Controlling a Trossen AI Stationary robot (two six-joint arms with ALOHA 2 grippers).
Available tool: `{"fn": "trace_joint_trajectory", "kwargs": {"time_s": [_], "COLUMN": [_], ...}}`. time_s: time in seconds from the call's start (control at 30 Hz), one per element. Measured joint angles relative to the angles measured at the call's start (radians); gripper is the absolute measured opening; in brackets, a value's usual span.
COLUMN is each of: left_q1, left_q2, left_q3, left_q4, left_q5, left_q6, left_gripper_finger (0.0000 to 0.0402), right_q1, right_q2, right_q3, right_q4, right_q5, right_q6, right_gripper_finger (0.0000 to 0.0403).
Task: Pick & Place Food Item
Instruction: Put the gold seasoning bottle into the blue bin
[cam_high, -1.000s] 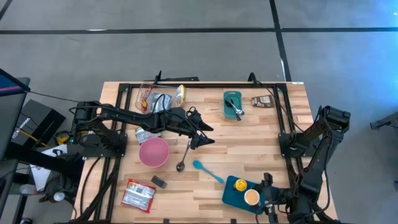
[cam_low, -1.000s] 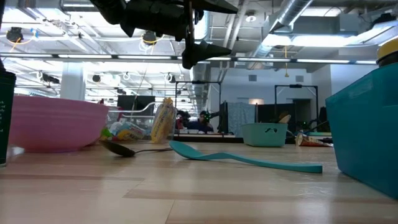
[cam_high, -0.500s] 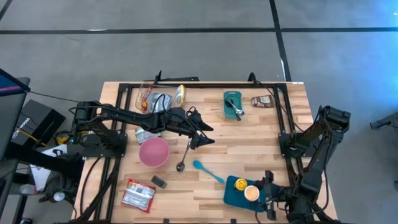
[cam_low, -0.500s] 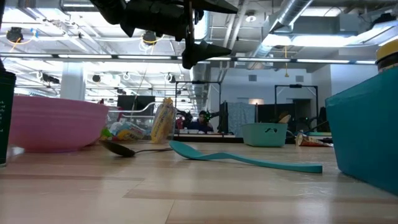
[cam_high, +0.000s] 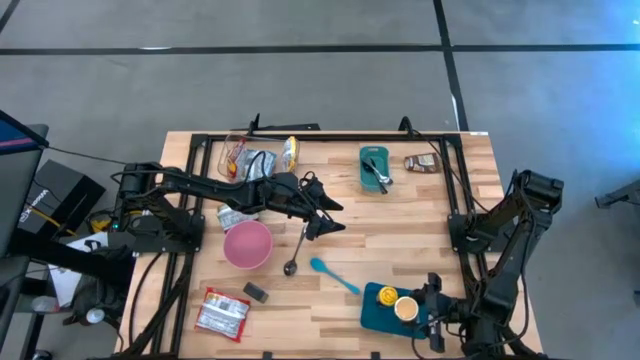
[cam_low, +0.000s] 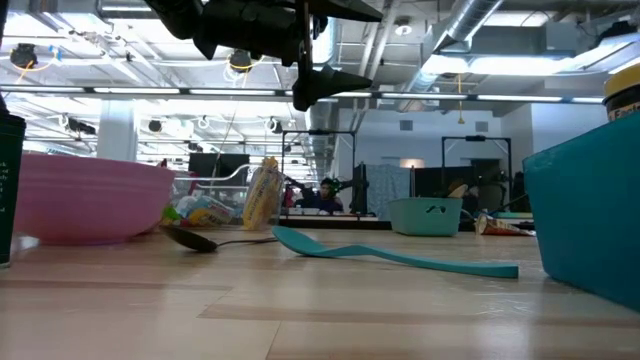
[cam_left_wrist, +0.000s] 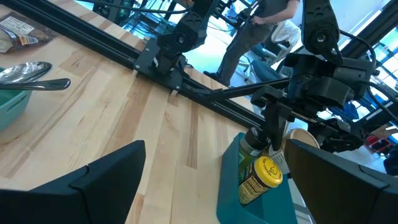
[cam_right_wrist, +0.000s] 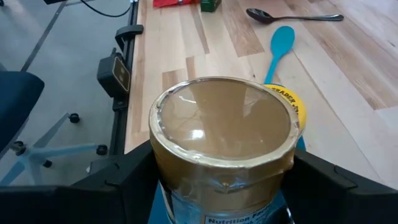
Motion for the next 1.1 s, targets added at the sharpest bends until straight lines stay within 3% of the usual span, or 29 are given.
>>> {"fn": "trace_joint_trajectory", "kwargs": {"time_s": [0.67,1.1], "left_q1": [0.000,0.000], "left_q2": [0.000,0.000], "left_q3": [0.000,0.000], "left_q4": [0.000,0.000], "left_q5": [0.000,0.000], "left_q6": [0.000,0.000], "left_gripper_finger": [0.0379,0.0379], "right_q1": [-0.017,-0.035], "right_q2": [0.000,0.000], "right_q3": [0.000,0.000], "right_q4": [-0.167,-0.176], "right_q5": [-0.004,-0.008], "right_q6": [0.106,0.141], "right_gripper_finger": [0.0272,0.0272]}}
